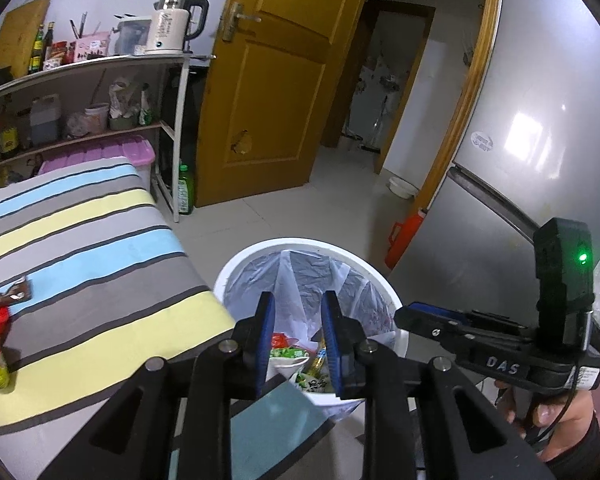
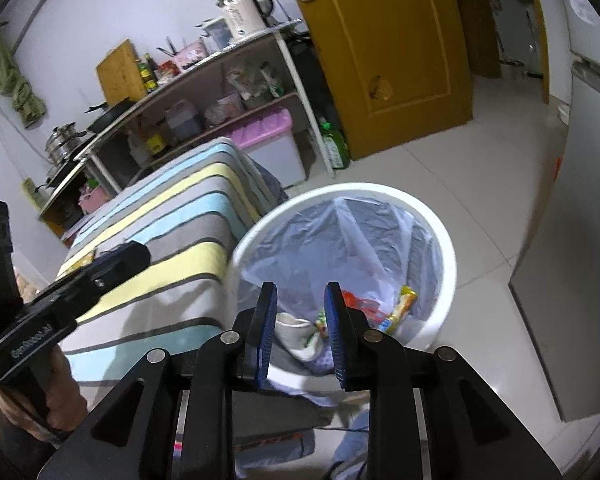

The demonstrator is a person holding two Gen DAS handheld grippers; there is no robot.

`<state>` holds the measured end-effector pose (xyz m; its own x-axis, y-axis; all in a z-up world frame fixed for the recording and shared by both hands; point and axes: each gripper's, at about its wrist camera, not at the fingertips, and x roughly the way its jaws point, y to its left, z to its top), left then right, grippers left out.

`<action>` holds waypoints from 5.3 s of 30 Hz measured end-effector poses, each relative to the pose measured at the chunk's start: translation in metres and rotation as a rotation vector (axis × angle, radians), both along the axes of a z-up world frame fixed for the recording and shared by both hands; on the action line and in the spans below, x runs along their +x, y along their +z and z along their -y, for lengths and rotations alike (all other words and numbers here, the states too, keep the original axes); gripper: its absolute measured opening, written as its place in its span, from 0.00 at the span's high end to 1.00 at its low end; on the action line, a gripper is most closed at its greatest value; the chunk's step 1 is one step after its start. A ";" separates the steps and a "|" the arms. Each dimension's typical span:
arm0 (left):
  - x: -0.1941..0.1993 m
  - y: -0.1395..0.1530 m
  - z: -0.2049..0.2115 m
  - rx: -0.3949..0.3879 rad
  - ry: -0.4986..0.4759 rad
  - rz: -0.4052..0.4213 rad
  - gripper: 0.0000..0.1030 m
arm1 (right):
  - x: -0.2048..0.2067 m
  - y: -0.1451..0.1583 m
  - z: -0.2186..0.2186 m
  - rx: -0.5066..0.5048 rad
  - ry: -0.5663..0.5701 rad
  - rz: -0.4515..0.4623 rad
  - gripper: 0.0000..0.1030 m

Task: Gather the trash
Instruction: 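Move back over the table and grasp the small yellow wrapper with the left tool, then grasp the red bag with the right tool while the left tool holds the yellow wrapper, then carry the yellow wrapper and red bag over the bin and open both tools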

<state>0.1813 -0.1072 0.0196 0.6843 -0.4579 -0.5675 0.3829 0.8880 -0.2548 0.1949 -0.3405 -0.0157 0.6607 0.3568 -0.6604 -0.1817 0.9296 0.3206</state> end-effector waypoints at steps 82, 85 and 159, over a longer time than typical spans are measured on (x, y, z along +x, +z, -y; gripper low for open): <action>-0.004 -0.051 -0.181 0.170 0.483 -0.158 0.63 | 0.013 -0.013 -0.191 -0.089 0.393 0.056 0.57; -0.006 -0.049 -0.181 0.165 0.480 -0.148 0.65 | 0.014 -0.014 -0.193 -0.093 0.395 0.052 0.57; -0.104 -0.037 -0.267 0.029 0.619 -0.033 0.68 | 0.057 -0.027 -0.310 -0.009 0.432 -0.131 0.91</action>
